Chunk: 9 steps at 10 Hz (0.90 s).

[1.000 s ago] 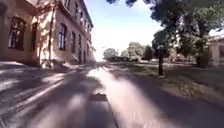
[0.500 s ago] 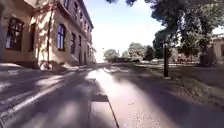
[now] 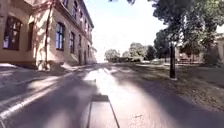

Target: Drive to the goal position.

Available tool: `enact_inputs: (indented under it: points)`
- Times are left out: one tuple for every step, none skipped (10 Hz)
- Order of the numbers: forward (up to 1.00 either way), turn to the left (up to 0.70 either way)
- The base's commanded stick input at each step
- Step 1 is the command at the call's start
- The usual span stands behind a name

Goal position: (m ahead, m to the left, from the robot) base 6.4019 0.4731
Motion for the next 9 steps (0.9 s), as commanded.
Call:
enact_inputs:
  points:
    - [0.7,0.0]
    - [0.7,0.0]
    - [0.7,0.0]
    - [0.7,0.0]
    - [0.7,0.0]
    - [0.7,0.0]
    - [0.7,0.0]
    - [0.7,0.0]
    - [0.7,0.0]
